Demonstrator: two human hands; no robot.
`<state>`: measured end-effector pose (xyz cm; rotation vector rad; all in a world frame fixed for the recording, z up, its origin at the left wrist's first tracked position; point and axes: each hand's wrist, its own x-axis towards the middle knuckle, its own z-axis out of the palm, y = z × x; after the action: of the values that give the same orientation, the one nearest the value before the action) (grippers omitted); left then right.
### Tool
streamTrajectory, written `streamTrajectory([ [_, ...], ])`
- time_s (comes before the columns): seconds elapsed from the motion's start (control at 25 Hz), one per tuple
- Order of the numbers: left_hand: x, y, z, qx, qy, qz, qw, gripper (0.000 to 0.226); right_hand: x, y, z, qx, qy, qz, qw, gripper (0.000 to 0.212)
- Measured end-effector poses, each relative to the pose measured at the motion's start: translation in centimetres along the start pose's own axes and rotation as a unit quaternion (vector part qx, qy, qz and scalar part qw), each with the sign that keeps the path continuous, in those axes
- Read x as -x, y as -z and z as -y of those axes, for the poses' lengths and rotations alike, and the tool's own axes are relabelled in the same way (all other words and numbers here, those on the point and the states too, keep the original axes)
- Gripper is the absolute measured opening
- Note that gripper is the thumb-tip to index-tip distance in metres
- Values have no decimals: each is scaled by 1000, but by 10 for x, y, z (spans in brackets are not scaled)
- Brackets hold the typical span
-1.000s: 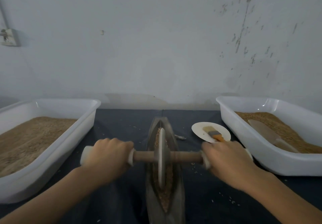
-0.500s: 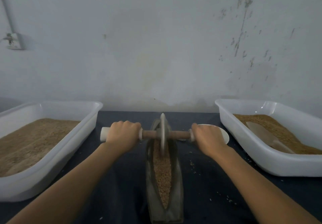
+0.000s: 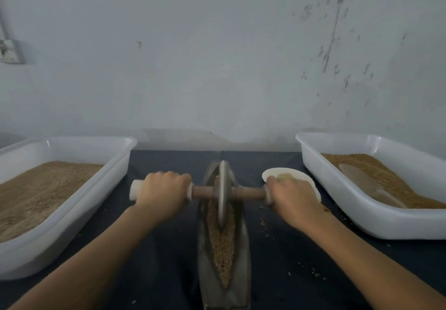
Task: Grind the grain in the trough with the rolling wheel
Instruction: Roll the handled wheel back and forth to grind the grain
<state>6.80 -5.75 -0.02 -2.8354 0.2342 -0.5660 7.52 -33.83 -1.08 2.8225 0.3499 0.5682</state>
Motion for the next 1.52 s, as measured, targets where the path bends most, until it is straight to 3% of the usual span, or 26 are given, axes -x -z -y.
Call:
streamTrajectory([
  [0.16,-31,-8,4,53,30,27,998,12,-44,1,2,36,3,-36,999,20],
  [0.4,53,0,10,34,-46,5,998,28,61,21,-1,9,99,-116,988,46],
  [0.52,50,4,13,17,-75,10,997,23,68,25,-3,-3,75,-68,995,50],
  [0.6,28,0,8,28,-48,20,998,19,43,14,2,49,39,-29,998,36],
  [0.68,-3,-8,4,36,-3,15,999,13,0,1,6,64,-6,-57,996,20],
  [0.88,-28,-10,3,53,30,20,998,13,-32,6,9,36,-22,-56,998,17],
  [1.0,18,-9,5,41,-6,20,999,23,27,8,5,22,37,-88,995,35],
  [1.08,58,-1,5,26,-70,-55,996,39,63,17,2,-12,93,-125,988,48],
  [1.16,69,7,10,32,-101,-103,989,44,74,16,-2,-21,90,-100,991,59],
  [1.2,65,7,10,16,-97,-81,992,41,68,17,-2,-9,76,-77,994,61],
  [1.28,39,0,5,1,-40,-30,999,30,38,7,2,43,31,-29,998,46],
  [1.4,-19,-11,5,42,19,14,999,17,-26,2,7,52,-4,-64,997,19],
  [1.52,-38,-17,8,81,30,19,996,16,-48,8,7,36,-7,-52,998,14],
])
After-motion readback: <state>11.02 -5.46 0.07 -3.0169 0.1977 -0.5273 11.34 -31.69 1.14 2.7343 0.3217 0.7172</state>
